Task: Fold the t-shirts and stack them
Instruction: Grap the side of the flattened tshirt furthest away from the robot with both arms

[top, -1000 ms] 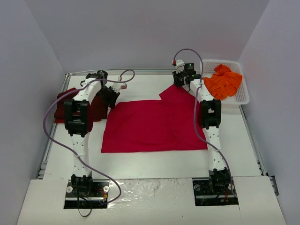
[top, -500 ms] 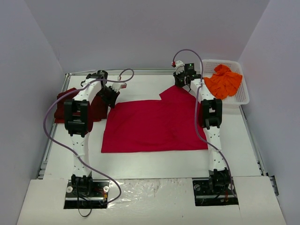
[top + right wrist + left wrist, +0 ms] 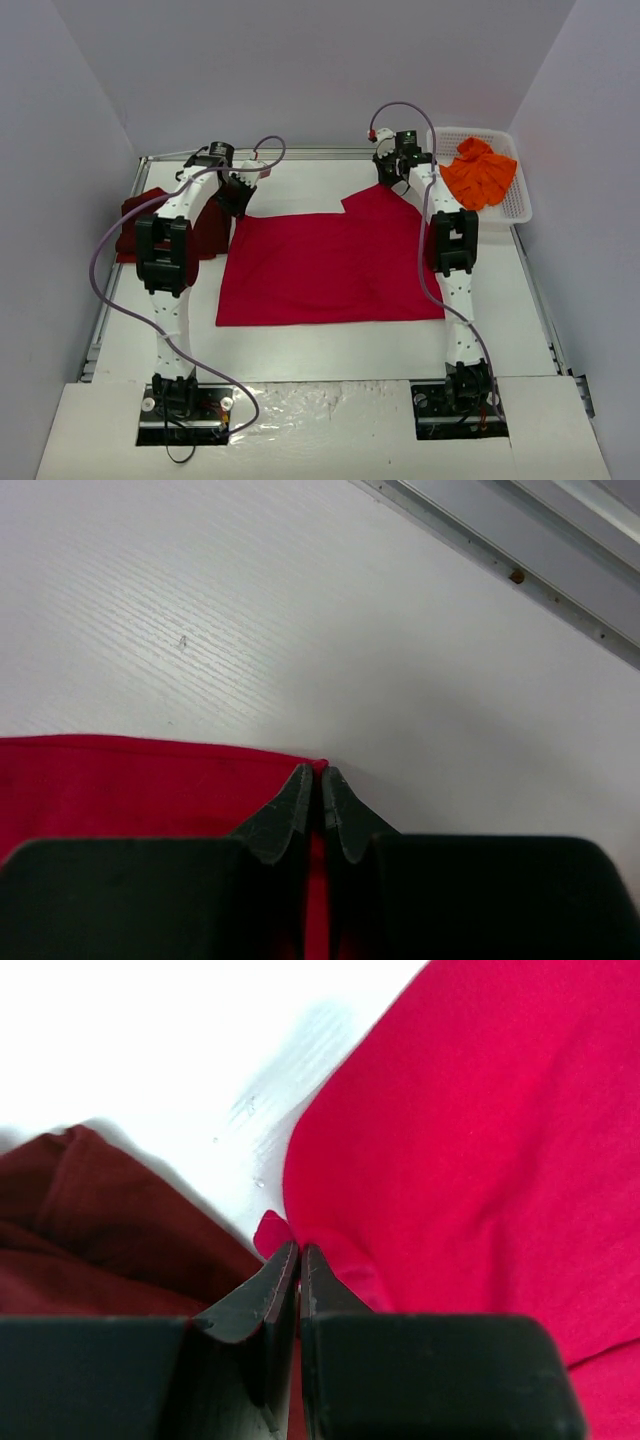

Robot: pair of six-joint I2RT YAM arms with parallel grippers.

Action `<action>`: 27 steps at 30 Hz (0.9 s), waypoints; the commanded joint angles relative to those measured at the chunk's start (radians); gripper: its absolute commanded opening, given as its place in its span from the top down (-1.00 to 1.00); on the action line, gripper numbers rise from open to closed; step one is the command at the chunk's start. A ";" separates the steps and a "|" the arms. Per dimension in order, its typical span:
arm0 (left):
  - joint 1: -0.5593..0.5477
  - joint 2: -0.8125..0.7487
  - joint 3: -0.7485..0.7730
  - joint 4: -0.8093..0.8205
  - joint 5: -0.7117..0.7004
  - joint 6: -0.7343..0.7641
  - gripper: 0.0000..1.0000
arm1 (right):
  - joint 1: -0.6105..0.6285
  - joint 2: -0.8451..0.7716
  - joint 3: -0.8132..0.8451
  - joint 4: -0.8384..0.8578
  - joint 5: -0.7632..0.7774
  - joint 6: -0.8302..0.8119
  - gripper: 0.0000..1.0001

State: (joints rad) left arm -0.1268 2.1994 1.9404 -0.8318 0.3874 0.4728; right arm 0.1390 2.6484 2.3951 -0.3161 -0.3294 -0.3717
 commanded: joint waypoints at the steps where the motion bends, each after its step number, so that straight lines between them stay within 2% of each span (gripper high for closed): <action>1: -0.011 -0.096 0.000 0.016 -0.024 -0.031 0.95 | 0.002 -0.136 -0.017 -0.026 0.013 -0.018 1.00; 11: -0.014 -0.142 -0.055 0.013 -0.044 -0.014 0.95 | 0.007 -0.269 -0.102 -0.026 0.006 -0.013 1.00; 27: -0.013 -0.286 -0.222 0.034 -0.039 0.000 0.95 | 0.007 -0.556 -0.421 -0.034 0.007 -0.045 1.00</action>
State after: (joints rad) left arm -0.1356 1.9884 1.7462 -0.8001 0.3462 0.4644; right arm 0.1394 2.2017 2.0140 -0.3367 -0.3275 -0.3996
